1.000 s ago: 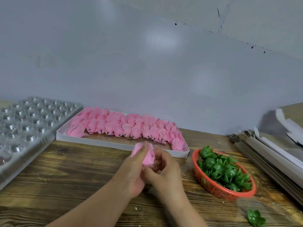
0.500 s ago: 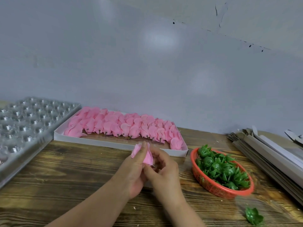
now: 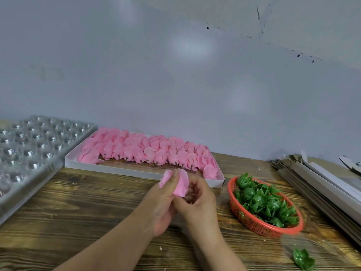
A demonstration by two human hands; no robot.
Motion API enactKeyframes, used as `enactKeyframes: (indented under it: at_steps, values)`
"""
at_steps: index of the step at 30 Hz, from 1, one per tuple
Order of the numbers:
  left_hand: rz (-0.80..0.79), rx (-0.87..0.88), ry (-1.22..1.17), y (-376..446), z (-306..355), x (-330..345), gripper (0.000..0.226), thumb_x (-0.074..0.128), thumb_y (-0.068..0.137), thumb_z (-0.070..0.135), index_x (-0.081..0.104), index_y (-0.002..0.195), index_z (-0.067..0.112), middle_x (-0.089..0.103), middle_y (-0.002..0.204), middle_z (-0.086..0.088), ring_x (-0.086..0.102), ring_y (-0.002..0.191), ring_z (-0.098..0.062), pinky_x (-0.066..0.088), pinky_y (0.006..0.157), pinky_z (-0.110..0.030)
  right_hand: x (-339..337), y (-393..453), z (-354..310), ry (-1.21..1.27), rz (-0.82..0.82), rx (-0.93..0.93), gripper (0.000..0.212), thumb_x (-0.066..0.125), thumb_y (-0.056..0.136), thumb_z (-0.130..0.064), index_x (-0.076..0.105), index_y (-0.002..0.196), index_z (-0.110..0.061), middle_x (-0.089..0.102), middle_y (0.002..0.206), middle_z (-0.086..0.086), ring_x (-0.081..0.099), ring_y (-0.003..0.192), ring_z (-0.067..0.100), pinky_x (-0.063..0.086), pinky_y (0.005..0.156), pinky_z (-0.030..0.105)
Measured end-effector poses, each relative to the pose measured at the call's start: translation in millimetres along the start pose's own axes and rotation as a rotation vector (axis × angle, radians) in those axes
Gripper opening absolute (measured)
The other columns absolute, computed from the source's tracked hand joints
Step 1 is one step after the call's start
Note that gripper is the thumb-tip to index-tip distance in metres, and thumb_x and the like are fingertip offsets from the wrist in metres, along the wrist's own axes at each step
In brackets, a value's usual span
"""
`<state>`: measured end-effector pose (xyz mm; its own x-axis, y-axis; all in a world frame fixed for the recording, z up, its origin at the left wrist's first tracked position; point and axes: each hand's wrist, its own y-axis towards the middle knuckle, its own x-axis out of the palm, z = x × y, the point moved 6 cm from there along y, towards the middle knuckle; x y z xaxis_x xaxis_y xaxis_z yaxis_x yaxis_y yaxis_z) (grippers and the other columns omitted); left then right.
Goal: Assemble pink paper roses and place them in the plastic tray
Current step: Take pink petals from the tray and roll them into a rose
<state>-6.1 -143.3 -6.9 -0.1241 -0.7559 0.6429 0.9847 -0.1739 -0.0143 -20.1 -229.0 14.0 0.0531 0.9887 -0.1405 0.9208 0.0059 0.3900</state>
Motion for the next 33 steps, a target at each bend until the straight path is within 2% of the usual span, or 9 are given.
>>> enactKeyframes:
  at_steps: [3, 7, 10, 13, 19, 21, 26, 29, 33]
  values:
    - [-0.019, 0.005, 0.003, 1, -2, -1, 0.045, 0.061, 0.081, 0.038, 0.066, 0.109, 0.004, 0.071, 0.101, -0.017, 0.070, 0.093, -0.025, 0.057, 0.080, -0.036, 0, -2, -4, -0.037, -0.024, -0.026, 0.039, 0.070, 0.073, -0.001, 0.065, 0.105, -0.024, 0.071, 0.094, -0.002, 0.066, 0.086, 0.014, 0.055, 0.075, 0.028]
    - [-0.059, 0.014, 0.049, 0, 0, -2, 0.034, 0.071, 0.070, 0.042, 0.077, 0.091, 0.015, 0.071, 0.100, -0.015, 0.070, 0.091, -0.024, 0.058, 0.078, -0.033, 2, -3, -10, -0.009, -0.056, -0.040, 0.035, 0.066, 0.075, 0.007, 0.069, 0.093, -0.023, 0.072, 0.087, 0.003, 0.068, 0.081, 0.015, 0.055, 0.070, 0.027]
    - [-0.164, 0.004, 0.046, -1, -1, 3, 0.066, 0.085, 0.060, 0.049, 0.069, 0.109, 0.008, 0.068, 0.112, -0.020, 0.065, 0.105, -0.031, 0.054, 0.087, -0.039, -4, 2, -9, 0.208, -0.052, 0.028, 0.030, 0.067, 0.074, 0.013, 0.071, 0.094, -0.010, 0.074, 0.081, 0.005, 0.066, 0.071, 0.010, 0.053, 0.064, 0.019]
    - [-0.277, -0.062, 0.037, -4, -12, 13, 0.083, 0.090, 0.052, 0.050, 0.064, 0.118, 0.008, 0.064, 0.124, -0.017, 0.061, 0.117, -0.028, 0.052, 0.092, -0.039, -5, 3, -5, 0.392, -0.044, 0.096, 0.022, 0.071, 0.072, 0.002, 0.071, 0.093, -0.002, 0.072, 0.085, 0.018, 0.064, 0.077, 0.019, 0.052, 0.070, 0.028]
    - [-0.222, -0.079, -0.027, 0, -13, 4, 0.043, 0.087, 0.060, 0.038, 0.077, 0.094, 0.013, 0.070, 0.106, -0.014, 0.069, 0.099, -0.023, 0.057, 0.078, -0.033, 2, 2, -4, 0.220, -0.160, 0.061, 0.020, 0.060, 0.080, 0.009, 0.073, 0.087, -0.005, 0.067, 0.089, 0.028, 0.059, 0.080, 0.024, 0.046, 0.073, 0.035]
    - [-0.182, -0.078, -0.064, 1, -11, 1, 0.032, 0.083, 0.068, 0.030, 0.078, 0.095, 0.014, 0.070, 0.106, -0.014, 0.070, 0.096, -0.022, 0.057, 0.074, -0.033, 2, 3, -5, 0.174, -0.158, 0.032, 0.018, 0.063, 0.074, 0.006, 0.072, 0.085, -0.006, 0.066, 0.081, 0.021, 0.057, 0.077, 0.021, 0.046, 0.071, 0.034]
    - [-0.055, -0.037, -0.092, 4, -9, -1, 0.040, 0.068, 0.074, 0.033, 0.070, 0.102, 0.005, 0.069, 0.087, -0.016, 0.069, 0.078, -0.023, 0.057, 0.069, -0.033, 1, 4, 1, 0.293, -0.111, 0.104, 0.036, 0.070, 0.070, 0.012, 0.062, 0.100, -0.005, 0.069, 0.083, 0.006, 0.064, 0.075, 0.012, 0.052, 0.066, 0.020]
    - [0.020, -0.031, -0.177, 4, -6, -5, 0.029, 0.071, 0.066, 0.035, 0.078, 0.083, 0.013, 0.072, 0.083, -0.014, 0.071, 0.072, -0.024, 0.059, 0.064, -0.035, 4, 1, 2, 0.034, -0.057, 0.012, 0.035, 0.075, 0.065, -0.001, 0.060, 0.090, -0.019, 0.067, 0.080, -0.011, 0.061, 0.072, 0.001, 0.049, 0.064, 0.018]
    - [0.060, -0.044, -0.195, 3, -10, -7, 0.036, 0.067, 0.071, 0.038, 0.073, 0.096, 0.014, 0.072, 0.087, -0.011, 0.071, 0.076, -0.022, 0.058, 0.069, -0.036, 4, -6, -8, -0.387, 0.069, -0.257, 0.034, 0.075, 0.070, -0.011, 0.052, 0.082, -0.033, 0.059, 0.079, -0.010, 0.055, 0.074, 0.006, 0.044, 0.062, 0.017]
